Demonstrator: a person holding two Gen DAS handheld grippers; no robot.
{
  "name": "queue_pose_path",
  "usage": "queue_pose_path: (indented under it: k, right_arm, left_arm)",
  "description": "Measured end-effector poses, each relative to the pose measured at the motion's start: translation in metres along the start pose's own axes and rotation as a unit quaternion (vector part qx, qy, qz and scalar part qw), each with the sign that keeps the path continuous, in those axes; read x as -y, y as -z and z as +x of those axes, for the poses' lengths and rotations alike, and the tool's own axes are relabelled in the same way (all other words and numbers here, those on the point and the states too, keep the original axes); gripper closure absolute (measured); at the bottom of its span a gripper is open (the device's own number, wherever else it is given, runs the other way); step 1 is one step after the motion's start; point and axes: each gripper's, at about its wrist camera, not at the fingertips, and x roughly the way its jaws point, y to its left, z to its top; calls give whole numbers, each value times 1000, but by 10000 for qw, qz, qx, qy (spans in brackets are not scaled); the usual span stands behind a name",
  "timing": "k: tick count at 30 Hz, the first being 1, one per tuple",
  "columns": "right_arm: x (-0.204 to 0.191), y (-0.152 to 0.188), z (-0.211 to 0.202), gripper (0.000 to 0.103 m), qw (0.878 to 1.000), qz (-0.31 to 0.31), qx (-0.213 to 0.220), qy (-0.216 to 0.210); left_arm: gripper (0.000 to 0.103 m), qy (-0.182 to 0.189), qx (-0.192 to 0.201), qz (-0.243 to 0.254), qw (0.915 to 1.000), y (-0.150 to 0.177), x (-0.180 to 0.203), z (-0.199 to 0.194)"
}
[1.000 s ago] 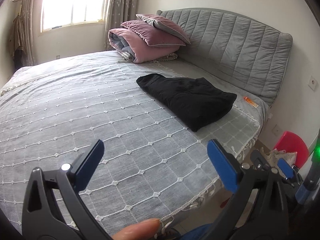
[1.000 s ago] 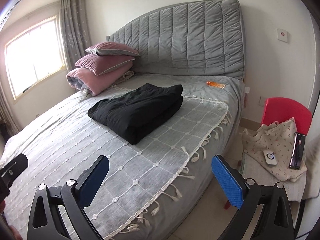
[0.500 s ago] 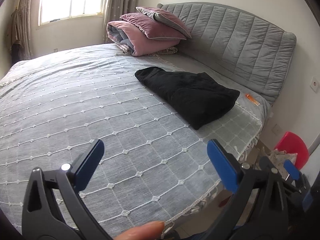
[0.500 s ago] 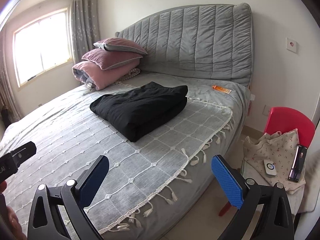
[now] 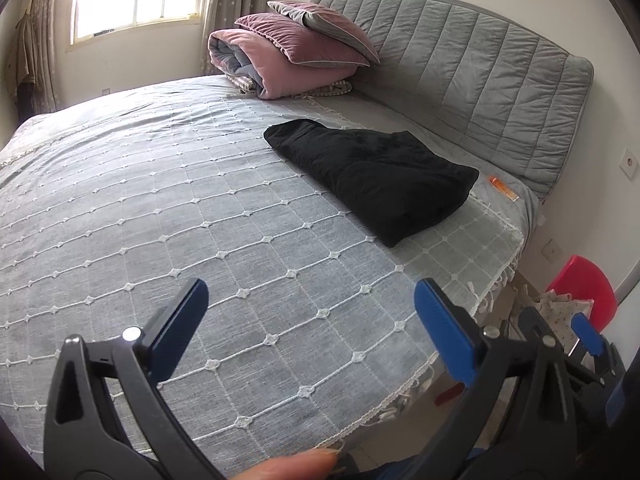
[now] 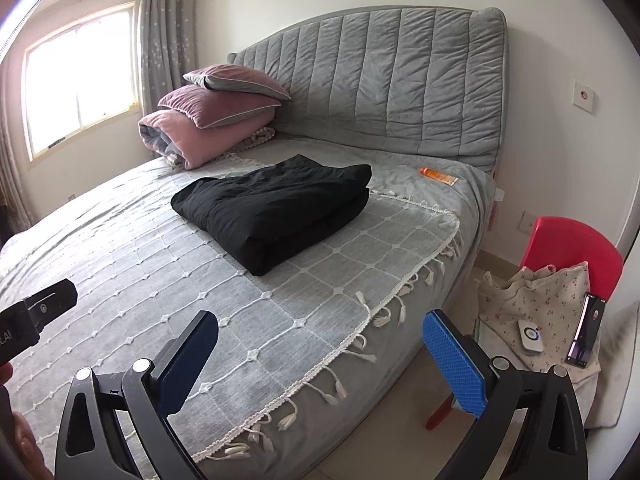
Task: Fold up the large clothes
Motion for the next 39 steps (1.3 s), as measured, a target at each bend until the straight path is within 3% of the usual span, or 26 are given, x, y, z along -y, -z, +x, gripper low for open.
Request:
queue_pose_path:
  k: [39]
  right_arm:
    - [8,0,1,0,9994,172,-35,288]
  left_arm:
    - [1,-31,-88,344,9994,5,16,1]
